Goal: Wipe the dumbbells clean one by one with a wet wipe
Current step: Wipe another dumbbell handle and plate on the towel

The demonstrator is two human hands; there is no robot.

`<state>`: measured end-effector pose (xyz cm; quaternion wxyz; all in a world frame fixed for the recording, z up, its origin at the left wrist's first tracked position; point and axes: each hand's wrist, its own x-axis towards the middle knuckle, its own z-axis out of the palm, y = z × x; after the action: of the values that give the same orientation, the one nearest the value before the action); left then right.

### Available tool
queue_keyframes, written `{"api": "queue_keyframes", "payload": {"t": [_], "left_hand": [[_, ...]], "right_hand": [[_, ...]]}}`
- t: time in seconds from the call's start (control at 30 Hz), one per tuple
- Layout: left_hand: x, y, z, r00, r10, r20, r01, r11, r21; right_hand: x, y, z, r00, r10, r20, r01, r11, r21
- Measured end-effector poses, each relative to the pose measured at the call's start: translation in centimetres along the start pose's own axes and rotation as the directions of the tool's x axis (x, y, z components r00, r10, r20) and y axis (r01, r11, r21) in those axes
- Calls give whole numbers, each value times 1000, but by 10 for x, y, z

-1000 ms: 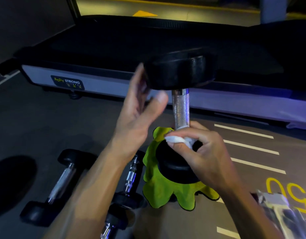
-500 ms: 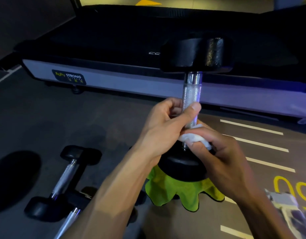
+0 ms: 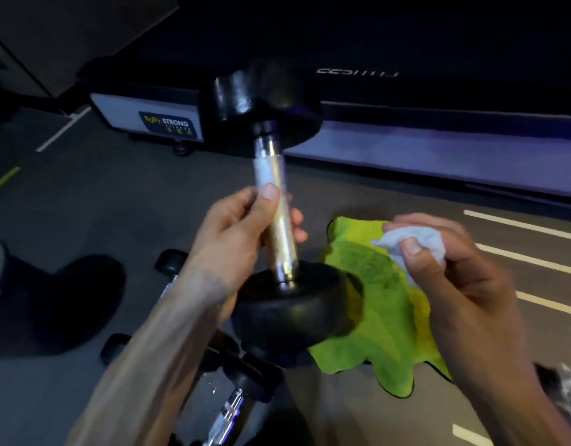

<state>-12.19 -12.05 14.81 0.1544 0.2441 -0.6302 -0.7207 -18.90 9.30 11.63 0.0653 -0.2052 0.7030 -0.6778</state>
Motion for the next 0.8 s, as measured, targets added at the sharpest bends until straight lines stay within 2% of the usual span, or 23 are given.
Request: {"api": "queue_keyframes", "payload": {"t": [0.17, 0.3, 0.43, 0.63, 0.8], "left_hand": [[8, -40, -60, 972, -88, -216, 139, 962, 237], [8, -93, -97, 948, -90, -307, 201, 914, 353], [11, -128, -116, 939, -124, -321, 278, 824, 494], [56, -140, -113, 933, -149, -328, 299, 829, 472], [96, -155, -110, 920, -227, -319, 369, 778, 509]], "right_hand": [[-6, 4, 39, 970, 2, 242, 47, 979, -196], [-2, 17, 63, 925, -4, 379, 133, 940, -314], [7, 25, 75, 926, -31, 377, 213, 866, -452], [19, 24, 64, 918, -99, 384, 299, 809, -506], [30, 33, 60, 917, -137, 375, 341, 758, -556]]}}
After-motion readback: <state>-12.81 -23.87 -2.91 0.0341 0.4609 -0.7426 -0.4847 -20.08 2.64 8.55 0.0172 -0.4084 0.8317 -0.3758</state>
